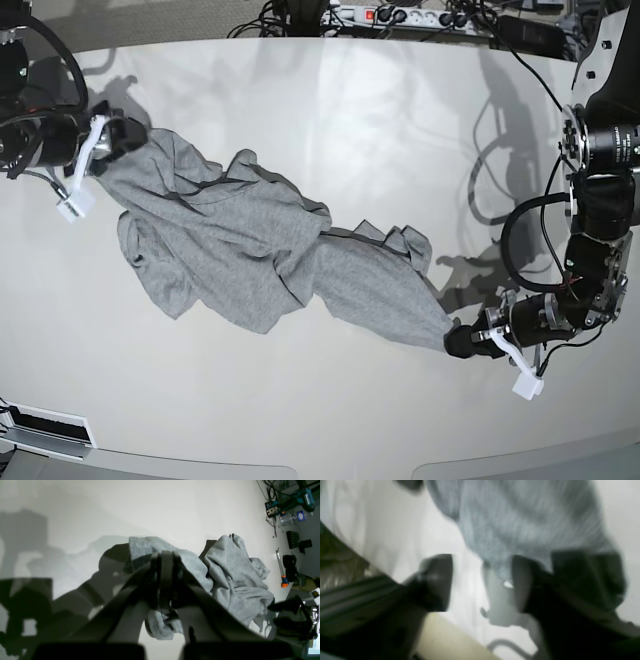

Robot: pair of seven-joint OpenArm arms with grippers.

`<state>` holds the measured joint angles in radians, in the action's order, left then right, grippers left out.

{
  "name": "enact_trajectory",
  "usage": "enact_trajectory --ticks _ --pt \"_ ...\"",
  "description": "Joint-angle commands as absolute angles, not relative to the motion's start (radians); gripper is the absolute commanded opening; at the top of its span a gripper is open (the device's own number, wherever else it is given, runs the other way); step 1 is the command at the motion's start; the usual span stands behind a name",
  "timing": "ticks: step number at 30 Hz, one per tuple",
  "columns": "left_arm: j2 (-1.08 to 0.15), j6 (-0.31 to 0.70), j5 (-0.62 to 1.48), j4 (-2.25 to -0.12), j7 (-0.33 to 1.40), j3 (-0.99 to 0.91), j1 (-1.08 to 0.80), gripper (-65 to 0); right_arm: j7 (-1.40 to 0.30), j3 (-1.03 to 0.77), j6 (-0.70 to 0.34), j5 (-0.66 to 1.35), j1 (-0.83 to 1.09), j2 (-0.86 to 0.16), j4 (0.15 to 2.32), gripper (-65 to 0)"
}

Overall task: Layout the t-shirt on the table in an organized manner, then fold the t-shirt properly
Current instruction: 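Hold the shirt ends with both grippers and stretch them apart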

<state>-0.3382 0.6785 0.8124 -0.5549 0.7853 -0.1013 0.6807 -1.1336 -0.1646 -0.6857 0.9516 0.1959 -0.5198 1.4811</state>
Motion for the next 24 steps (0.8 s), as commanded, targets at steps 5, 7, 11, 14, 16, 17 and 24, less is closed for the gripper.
enact_trajectory --ticks 5,7,11,14,16,17,24 --pt "-0.349 0.688 0.836 -0.569 0.764 -0.105 0.703 -65.0 -1.119 -0.175 -0.631 0.855 0.157 -0.546 1.495 -17.5" --pt "-0.349 0.689 0.836 -0.569 0.764 -0.105 0.698 -65.0 -1.121 -0.189 -0.628 0.857 0.151 -0.547 1.496 -17.5" --pt "-0.349 0.688 0.836 -0.569 0.764 -0.105 0.695 -65.0 -1.121 -0.240 -0.643 0.855 0.152 -0.547 1.496 -17.5" --pt "-0.349 0.688 0.836 -0.569 0.764 -0.105 0.695 -65.0 -1.116 -0.267 -0.685 0.855 0.153 -0.546 1.495 -17.5" --pt "-0.349 0.688 0.836 -0.569 0.764 -0.105 0.695 -65.0 -1.072 -0.267 -0.693 0.830 0.155 -0.543 1.489 -17.5" --pt "-0.349 0.688 0.837 -0.569 0.764 -0.105 0.695 -65.0 -1.039 -0.267 -0.692 0.799 0.155 -0.537 1.479 -17.5" --pt "-0.349 0.688 0.837 -0.569 0.764 -0.105 0.696 -65.0 -1.003 -0.267 -0.698 0.709 0.154 -0.488 1.424 -22.4"
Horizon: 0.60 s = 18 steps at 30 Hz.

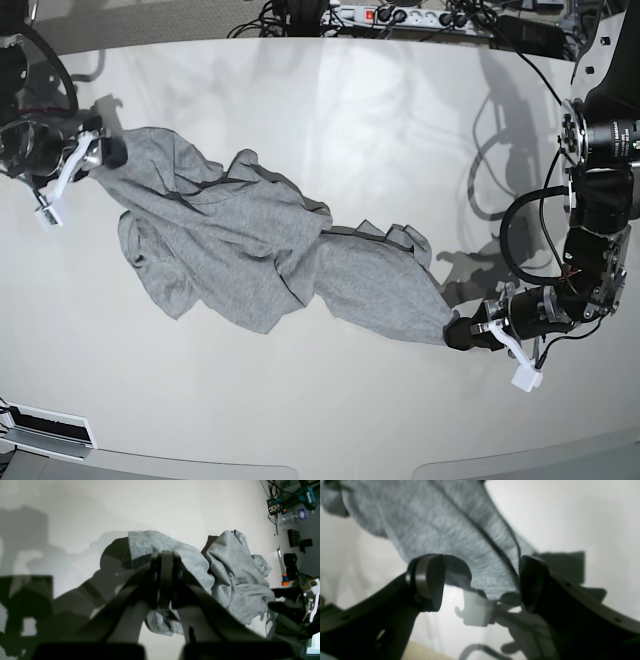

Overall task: Layout the t-shirt on the table in an organized manner, then fold the t-shirt properly
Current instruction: 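Hold the shirt ends with both grippers and stretch them apart, then lift the grey shirt with both grippers and swing it over the table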

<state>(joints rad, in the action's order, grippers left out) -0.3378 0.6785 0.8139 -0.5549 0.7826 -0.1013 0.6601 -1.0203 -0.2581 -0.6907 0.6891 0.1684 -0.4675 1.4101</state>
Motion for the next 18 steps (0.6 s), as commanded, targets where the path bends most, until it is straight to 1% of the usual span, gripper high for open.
enact_trajectory --ticks 1,2,4,5,10,13,18 --pt "-0.349 0.688 0.837 -0.569 0.764 -0.105 0.696 -65.0 -1.018 -0.267 -0.698 0.709 0.154 -0.488 1.424 -28.7" --pt "-0.350 0.688 0.836 -0.569 0.764 -0.105 0.695 -65.0 -1.028 -0.267 -0.698 0.709 0.154 -0.488 1.424 -37.6" --pt "-0.352 0.688 0.837 -0.569 0.764 -0.105 0.696 -65.0 -1.060 -0.268 -0.698 0.710 0.151 -0.493 1.428 -60.7" --pt "-0.353 0.688 0.838 -0.569 0.764 -0.105 0.697 -65.0 -1.073 -0.268 -0.698 0.714 0.149 -0.497 1.430 -65.0" --pt "-0.354 0.688 0.862 -0.570 0.781 -0.105 0.708 -65.0 -1.177 -0.281 -0.698 0.847 0.112 -0.525 1.467 -65.0" --pt "-0.355 0.689 0.959 -0.570 0.873 -0.105 0.743 -65.0 -1.196 -0.306 -0.698 0.942 0.093 -0.569 1.517 -65.0" --pt "-0.369 0.688 1.056 -0.570 0.991 -0.105 0.870 -65.0 -1.202 -0.404 -0.698 1.045 0.062 -0.622 1.640 -65.0"
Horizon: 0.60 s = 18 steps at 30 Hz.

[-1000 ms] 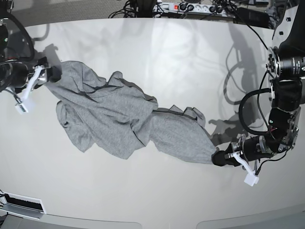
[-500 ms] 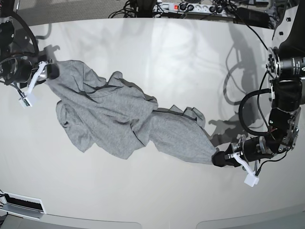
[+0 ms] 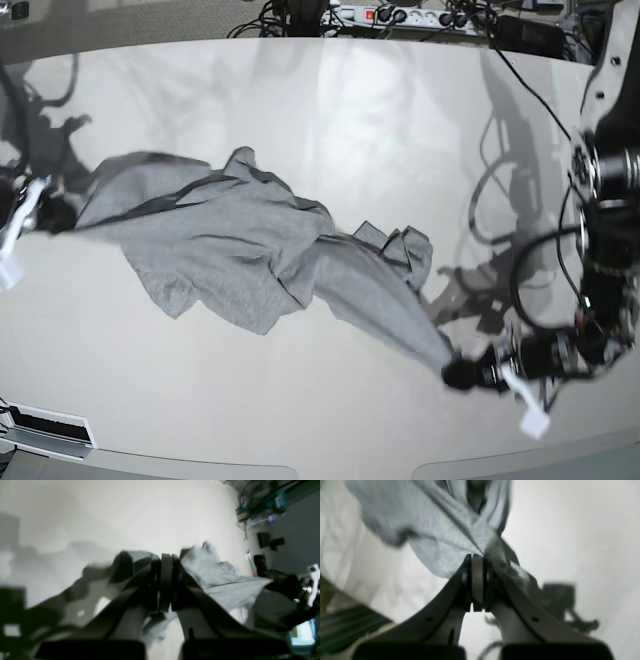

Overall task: Layout the t-shirt on the table in an organized manner, then fold the t-shirt properly
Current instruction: 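Lift the grey shirt with both grippers and swing it over the table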

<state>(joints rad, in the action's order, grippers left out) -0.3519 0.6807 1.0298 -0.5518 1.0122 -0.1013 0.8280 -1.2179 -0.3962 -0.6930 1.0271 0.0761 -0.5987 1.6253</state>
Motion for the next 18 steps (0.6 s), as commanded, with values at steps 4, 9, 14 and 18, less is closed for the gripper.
enact_trajectory --ticks 4,9,14,18 --pt "-0.391 0.688 1.060 -0.570 0.997 -0.105 1.001 -65.0 -1.201 -0.490 -0.698 1.052 0.022 -0.624 1.689 -65.0" --pt "-0.404 0.688 1.029 -0.569 1.003 -0.087 1.161 -65.0 -1.202 -0.519 -0.698 1.050 -0.057 -0.627 1.689 -65.0" --pt "-0.404 0.688 1.028 -0.569 0.943 0.059 1.274 -65.0 -1.197 -0.517 -0.698 1.051 -0.155 -0.638 1.689 -65.0" --pt "-0.404 0.688 0.941 -0.569 0.792 0.249 1.309 -65.0 -1.162 -0.496 -0.698 1.047 -0.255 -0.678 1.687 -65.0"
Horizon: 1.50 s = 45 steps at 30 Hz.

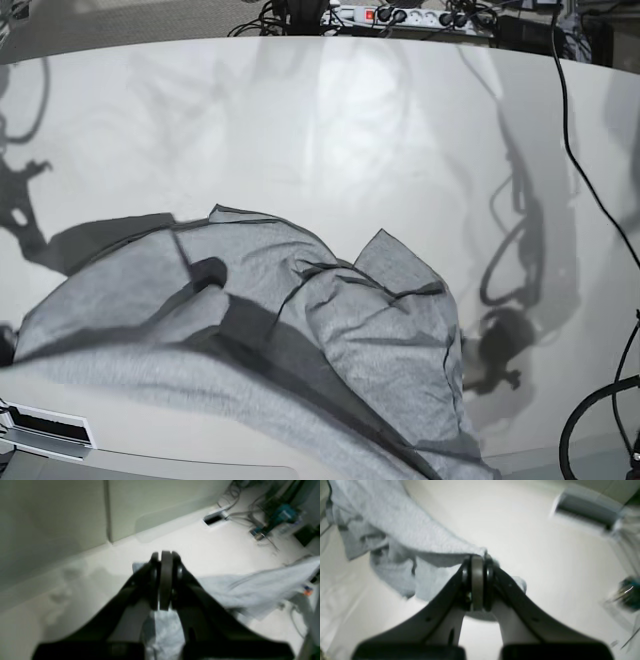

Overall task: Layout the t-shirt on the table in an organized manner, then fold the t-shirt properly
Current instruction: 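Lift the grey shirt with both grippers and swing it over the table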

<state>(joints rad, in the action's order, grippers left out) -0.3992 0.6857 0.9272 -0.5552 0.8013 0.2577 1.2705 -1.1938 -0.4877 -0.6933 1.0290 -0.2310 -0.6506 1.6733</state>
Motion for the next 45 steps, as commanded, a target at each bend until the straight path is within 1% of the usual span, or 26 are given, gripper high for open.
enact_trajectory --ticks 1,3,5,10,13,19,24,34,40,42,45 --pt "-0.404 0.687 0.917 -0.569 0.756 0.293 1.309 -65.0 -1.163 -0.483 -0.698 1.046 -0.282 -0.694 1.687 -65.0" --pt "-0.404 0.676 0.886 -0.569 0.709 0.366 1.309 -65.0 -1.164 -0.451 -0.698 1.040 -0.332 -0.725 1.686 -65.0" --pt "-0.404 0.653 0.882 -0.569 0.699 0.416 1.309 -65.0 -1.164 -0.417 -0.698 1.040 -0.371 -0.756 1.686 -65.0" --pt "-0.404 0.646 0.882 -0.569 0.702 0.438 1.309 -65.0 -1.164 -0.373 -0.698 1.036 -0.451 -0.811 1.686 -65.0" --pt "-0.405 0.594 0.867 -0.569 0.712 0.438 1.309 -65.0 -1.161 -0.373 -0.698 0.991 -0.483 -0.831 1.686 -65.0" --pt "-0.413 0.496 0.819 -0.569 0.700 0.437 1.309 -65.0 -1.120 -0.373 -0.625 0.913 -0.493 -0.845 1.686 -65.0" --pt "-0.421 0.423 0.765 -0.569 0.661 0.437 1.309 -65.0 -1.110 -0.373 -0.601 0.882 -0.493 -0.845 1.686 -65.0" --pt "-0.416 0.422 0.764 -0.569 0.605 0.438 1.309 -65.0 -1.073 -0.373 -0.602 0.888 -0.533 -0.846 1.686 -65.0" --pt "-0.365 0.422 0.768 -0.569 0.615 0.438 1.309 -65.0 -1.073 -0.373 -0.602 0.889 -0.606 -0.846 1.686 -65.0" --pt "-0.343 0.444 0.796 -0.569 0.647 0.438 1.309 -65.0 -1.074 -0.373 -0.602 0.889 -0.616 -0.846 1.686 -65.0" --pt "-0.323 0.525 0.876 -0.569 0.722 0.438 1.309 -65.0 -1.084 -0.373 -0.601 0.890 -0.606 -0.845 1.686 -65.0"
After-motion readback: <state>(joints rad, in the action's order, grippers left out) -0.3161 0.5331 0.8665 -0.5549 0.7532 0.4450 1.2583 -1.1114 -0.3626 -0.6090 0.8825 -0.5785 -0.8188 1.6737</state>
